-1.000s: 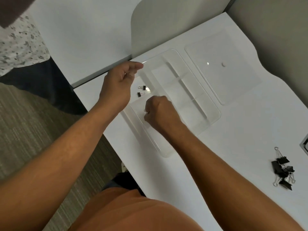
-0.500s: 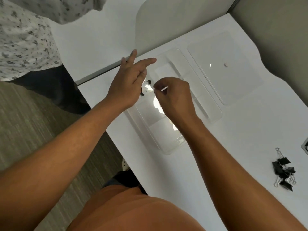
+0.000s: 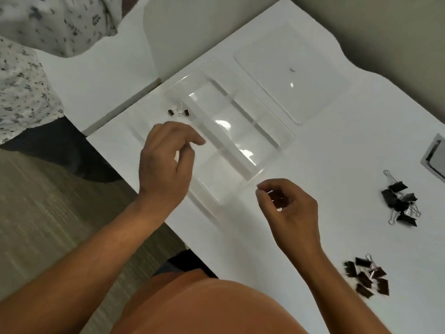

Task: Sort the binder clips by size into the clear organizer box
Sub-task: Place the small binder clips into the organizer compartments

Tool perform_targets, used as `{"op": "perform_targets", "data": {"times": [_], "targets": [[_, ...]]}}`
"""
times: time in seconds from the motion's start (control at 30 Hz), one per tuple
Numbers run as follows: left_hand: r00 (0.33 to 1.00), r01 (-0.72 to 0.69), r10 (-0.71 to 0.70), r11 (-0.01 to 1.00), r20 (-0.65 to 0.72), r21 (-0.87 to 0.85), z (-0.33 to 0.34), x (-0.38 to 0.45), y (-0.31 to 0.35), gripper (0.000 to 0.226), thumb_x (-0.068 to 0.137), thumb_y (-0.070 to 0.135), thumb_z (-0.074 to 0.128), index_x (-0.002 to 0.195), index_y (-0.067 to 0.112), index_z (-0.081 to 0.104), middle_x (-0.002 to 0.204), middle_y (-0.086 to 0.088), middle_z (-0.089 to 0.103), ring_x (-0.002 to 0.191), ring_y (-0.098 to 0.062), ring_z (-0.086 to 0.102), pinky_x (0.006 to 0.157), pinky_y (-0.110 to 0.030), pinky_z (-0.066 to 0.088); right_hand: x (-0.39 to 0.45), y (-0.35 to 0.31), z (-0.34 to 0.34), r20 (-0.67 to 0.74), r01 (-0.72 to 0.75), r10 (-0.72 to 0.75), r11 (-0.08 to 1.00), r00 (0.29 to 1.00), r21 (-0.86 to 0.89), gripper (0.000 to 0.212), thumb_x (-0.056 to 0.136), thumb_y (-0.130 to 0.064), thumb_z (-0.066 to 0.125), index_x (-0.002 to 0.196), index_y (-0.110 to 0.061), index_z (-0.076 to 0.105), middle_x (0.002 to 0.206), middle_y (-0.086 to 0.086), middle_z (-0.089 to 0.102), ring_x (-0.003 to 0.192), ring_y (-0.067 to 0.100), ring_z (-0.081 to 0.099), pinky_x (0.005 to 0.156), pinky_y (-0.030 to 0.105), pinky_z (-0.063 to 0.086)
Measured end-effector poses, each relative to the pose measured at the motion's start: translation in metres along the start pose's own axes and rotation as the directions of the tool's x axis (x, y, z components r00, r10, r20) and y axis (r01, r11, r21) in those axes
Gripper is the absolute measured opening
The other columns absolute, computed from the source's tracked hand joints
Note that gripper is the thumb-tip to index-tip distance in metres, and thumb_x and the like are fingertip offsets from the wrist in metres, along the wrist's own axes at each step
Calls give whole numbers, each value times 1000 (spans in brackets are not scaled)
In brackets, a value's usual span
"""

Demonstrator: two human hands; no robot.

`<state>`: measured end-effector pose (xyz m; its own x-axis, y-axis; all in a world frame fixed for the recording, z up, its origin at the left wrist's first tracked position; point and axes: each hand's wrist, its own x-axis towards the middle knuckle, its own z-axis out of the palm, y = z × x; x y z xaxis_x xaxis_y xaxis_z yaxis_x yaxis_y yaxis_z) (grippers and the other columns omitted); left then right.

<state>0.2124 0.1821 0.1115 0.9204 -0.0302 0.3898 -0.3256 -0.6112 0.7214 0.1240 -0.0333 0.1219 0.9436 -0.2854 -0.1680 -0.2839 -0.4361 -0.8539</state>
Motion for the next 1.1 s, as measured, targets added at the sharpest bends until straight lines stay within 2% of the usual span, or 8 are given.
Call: {"op": "perform_targets", "data": {"times": [0.17,0.37,0.53,0.67,0.87,0.93,1.0,1.1], "targets": [[920,-177,231,966,318,-188,55,-58,76,23,91,-9,60,93,7,77,100,-3,69,96,-21,66,77,-35,54,-54,51,-49,-122,-149,158,985,980,82,15,93,-14,74,90,-29,75,90,-17,74,79,8,68,68,13,50],[619,-234,403,914,674,-331,124,-120,152,22,94,0,65,101,18,74,105,8,64,95,-8,62,76,-33,55,-136,109,-122,-250,-201,201,979,947,25,13,95,-14,71,99,-26,75,94,-20,72,87,7,67,72,13,51],[392,-235,479,878,786,-418,176,-181,218,20,94,6,67,102,24,74,104,12,64,97,-8,63,78,-27,56,-217,167,-187,-398,-293,261,956,880,-22,14,96,-14,70,102,-26,75,98,-19,71,89,5,66,74,16,52],[174,-290,511,843,842,-453,219,-230,263,18,98,18,66,111,29,71,108,16,61,94,-5,59,81,-30,56,-272,218,-230,-527,-406,368,913,766,47,17,97,-14,69,105,-28,73,103,-20,69,93,2,66,75,15,53],[-95,-460,477,757,874,-464,275,-300,319,39,101,28,67,139,28,61,141,10,50,112,-13,60,91,-25,50,-329,292,-282,-618,-531,428,847,660,20,24,95,-12,71,113,-29,70,108,-17,64,91,1,63,75,9,48],[-133,-545,468,702,874,-459,291,-317,328,54,100,28,69,151,27,50,155,8,38,121,-17,56,92,-23,46,-338,312,-294,-613,-555,446,832,652,15,25,96,-15,73,117,-28,68,109,-16,61,91,2,62,80,16,53],[-141,-611,451,661,881,-436,304,-328,331,68,98,28,72,158,24,39,160,4,30,127,-22,52,95,-34,54,-340,327,-300,-576,-553,472,832,667,42,29,94,-22,76,122,-27,67,112,-14,62,92,3,61,82,17,53],[-69,-629,364,707,929,-324,313,-336,328,78,97,34,72,162,19,31,153,0,33,128,-24,51,94,-39,55,-331,338,-296,-512,-512,467,857,721,60,43,92,-31,79,131,-26,63,115,-13,59,89,-2,59,76,5,43]]}}
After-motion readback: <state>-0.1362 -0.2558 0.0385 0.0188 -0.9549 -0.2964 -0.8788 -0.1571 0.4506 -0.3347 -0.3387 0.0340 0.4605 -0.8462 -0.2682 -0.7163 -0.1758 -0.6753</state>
